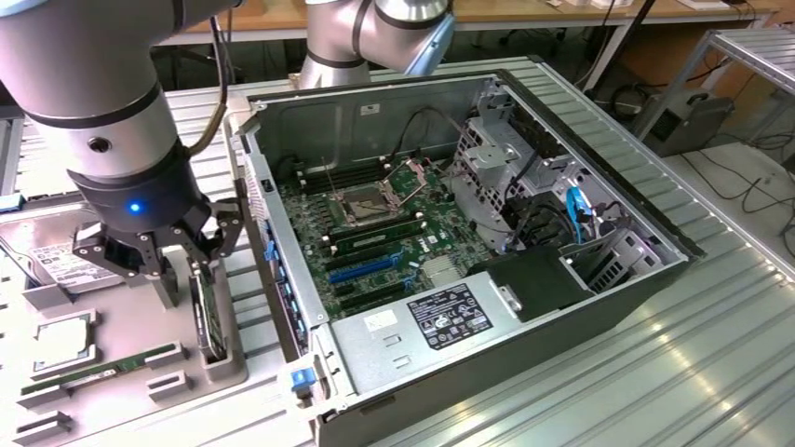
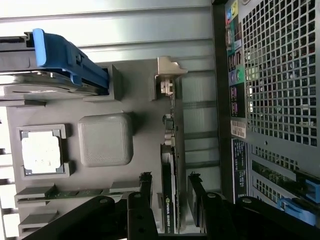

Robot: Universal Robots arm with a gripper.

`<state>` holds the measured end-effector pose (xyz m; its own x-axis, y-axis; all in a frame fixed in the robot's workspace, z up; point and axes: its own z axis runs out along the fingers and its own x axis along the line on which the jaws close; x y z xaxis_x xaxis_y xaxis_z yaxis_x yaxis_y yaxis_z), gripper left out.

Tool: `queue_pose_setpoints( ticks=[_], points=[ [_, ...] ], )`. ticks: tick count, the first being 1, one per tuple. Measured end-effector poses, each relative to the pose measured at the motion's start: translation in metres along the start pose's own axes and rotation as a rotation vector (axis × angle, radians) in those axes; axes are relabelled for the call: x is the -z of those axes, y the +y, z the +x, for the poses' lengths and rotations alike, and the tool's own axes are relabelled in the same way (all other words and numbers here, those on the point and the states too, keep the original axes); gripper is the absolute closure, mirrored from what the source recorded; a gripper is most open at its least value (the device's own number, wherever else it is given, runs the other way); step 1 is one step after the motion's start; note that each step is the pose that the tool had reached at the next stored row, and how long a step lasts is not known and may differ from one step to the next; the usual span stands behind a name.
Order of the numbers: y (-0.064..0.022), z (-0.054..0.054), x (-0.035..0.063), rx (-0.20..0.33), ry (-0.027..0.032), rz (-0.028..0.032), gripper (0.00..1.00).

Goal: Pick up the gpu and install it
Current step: 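Pick up the gpu and move the gpu toward the slot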

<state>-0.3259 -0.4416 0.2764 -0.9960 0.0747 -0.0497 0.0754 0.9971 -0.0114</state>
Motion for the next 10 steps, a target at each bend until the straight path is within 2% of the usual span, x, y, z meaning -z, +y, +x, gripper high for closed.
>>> queue_pose_setpoints(
  ticks=[3,10],
  points=[
    [-0.0005,0.000,-0.0052,0.000,-0.0052,-0.0004,0.58],
    [-0.0009,0.002,-0.0163,0.000,-0.0123,-0.0010,0.58]
  ],
)
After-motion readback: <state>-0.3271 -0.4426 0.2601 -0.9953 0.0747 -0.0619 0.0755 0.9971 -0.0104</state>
